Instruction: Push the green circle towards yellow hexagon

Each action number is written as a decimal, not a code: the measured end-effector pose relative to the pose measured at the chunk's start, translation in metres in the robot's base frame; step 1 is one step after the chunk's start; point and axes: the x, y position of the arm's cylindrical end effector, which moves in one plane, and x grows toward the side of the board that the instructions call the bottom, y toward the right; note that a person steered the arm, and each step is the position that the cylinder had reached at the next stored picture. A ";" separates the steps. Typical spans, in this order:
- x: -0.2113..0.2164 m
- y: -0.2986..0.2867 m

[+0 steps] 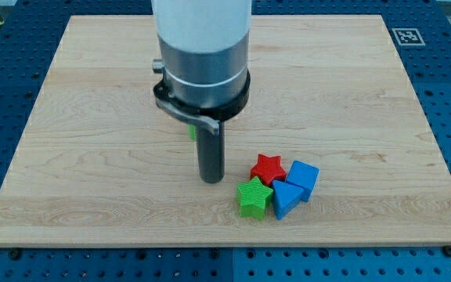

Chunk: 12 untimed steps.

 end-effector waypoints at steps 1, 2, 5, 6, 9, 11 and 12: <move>0.022 0.011; 0.027 0.041; 0.020 -0.027; -0.017 -0.071; -0.067 0.044; -0.060 0.006; -0.064 -0.042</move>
